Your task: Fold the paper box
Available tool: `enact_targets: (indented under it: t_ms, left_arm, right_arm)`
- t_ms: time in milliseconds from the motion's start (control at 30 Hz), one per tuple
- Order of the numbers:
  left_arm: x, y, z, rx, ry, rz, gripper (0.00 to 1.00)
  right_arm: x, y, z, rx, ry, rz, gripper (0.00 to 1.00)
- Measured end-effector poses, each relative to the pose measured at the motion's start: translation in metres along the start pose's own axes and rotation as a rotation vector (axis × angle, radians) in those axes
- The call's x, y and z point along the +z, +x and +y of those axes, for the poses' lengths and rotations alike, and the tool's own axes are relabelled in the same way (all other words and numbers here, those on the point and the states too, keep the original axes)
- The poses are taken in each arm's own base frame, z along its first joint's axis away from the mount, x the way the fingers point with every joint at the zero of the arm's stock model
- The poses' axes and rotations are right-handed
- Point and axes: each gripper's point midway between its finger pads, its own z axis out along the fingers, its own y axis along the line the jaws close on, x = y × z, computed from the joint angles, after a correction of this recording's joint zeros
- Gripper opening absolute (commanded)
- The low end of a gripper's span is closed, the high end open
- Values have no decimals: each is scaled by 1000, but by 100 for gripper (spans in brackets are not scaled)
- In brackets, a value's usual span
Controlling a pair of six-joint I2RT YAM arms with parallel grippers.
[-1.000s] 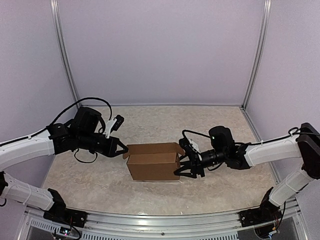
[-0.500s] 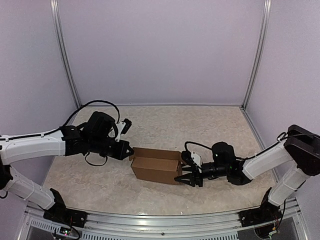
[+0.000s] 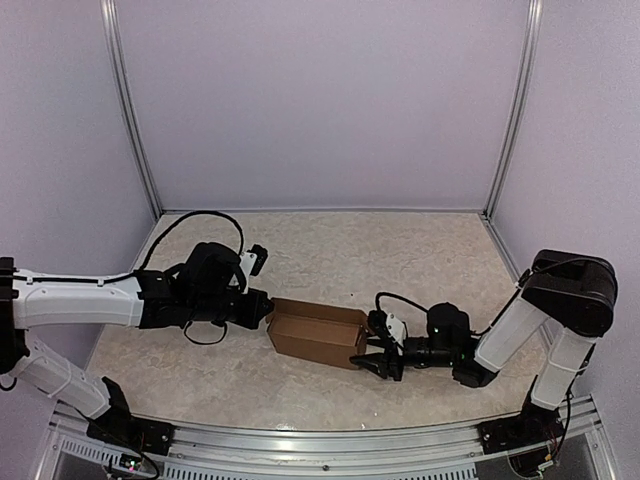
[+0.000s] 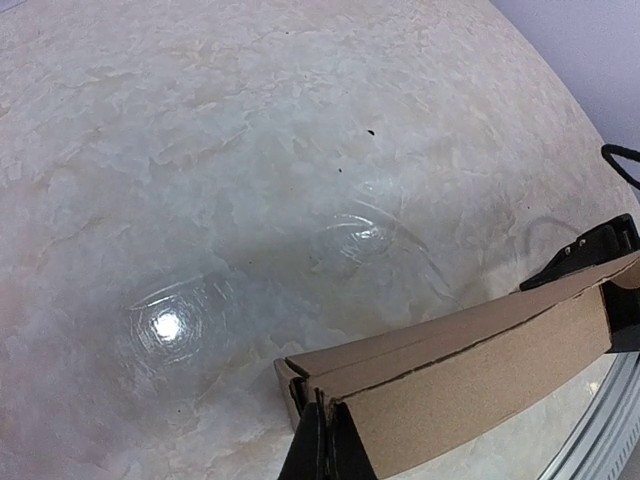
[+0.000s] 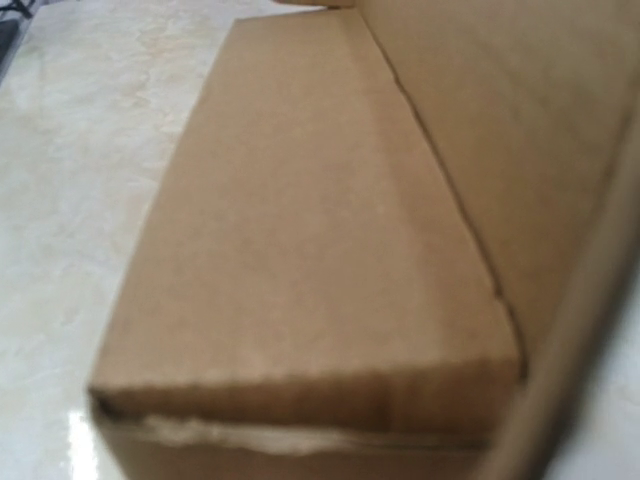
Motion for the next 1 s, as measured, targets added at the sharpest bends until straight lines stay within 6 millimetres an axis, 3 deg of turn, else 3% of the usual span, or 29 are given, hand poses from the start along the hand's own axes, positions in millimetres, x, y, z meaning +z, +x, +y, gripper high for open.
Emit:
enact_targets:
  t_ms: [1000]
  left_arm:
    - [10, -4, 5, -64, -45, -131, 0]
  right_arm:
    - [-1, -2, -7, 31, 49, -39, 15]
